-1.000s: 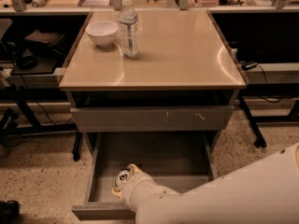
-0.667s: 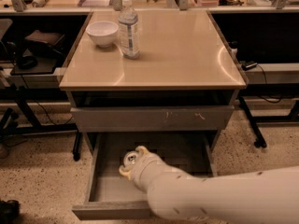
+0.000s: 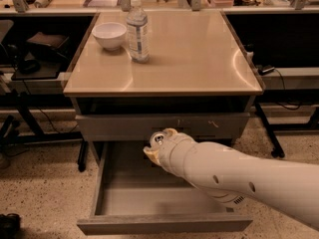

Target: Pick pepsi can from middle drawer and place on counter

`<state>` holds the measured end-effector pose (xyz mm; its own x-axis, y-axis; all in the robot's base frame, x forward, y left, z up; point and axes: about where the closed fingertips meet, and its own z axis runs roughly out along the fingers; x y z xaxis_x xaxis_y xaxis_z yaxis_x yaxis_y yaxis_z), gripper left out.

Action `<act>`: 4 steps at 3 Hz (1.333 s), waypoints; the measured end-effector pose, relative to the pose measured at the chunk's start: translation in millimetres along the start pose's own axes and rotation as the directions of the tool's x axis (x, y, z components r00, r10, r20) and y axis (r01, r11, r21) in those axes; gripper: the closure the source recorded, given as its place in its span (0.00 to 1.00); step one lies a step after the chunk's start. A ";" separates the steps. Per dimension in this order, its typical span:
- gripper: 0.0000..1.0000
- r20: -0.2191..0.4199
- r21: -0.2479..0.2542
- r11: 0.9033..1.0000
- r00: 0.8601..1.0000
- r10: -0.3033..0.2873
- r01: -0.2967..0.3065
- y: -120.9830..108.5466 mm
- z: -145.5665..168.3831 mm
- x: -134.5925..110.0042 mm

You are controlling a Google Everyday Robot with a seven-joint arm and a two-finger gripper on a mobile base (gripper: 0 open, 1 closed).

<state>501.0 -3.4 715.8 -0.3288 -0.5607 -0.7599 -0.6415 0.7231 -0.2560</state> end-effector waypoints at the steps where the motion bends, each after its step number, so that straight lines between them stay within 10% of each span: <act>1: 1.00 -0.015 0.027 0.999 1.000 0.018 -0.017 -28.7 -5.4 8.5; 2: 1.00 -0.018 0.043 0.997 0.998 0.062 -0.061 -70.1 -2.5 8.3; 3: 1.00 0.021 0.209 0.967 0.989 0.144 -0.145 -164.4 -32.5 5.2; 4: 1.00 0.020 0.208 0.967 0.989 0.144 -0.145 -164.0 -32.3 5.3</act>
Offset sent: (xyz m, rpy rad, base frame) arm 0.1363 -0.1875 0.2410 -0.0855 0.0596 -0.3000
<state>582.1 -137.9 773.0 -0.4036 -0.4428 -0.8006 -0.4287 0.8646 -0.2621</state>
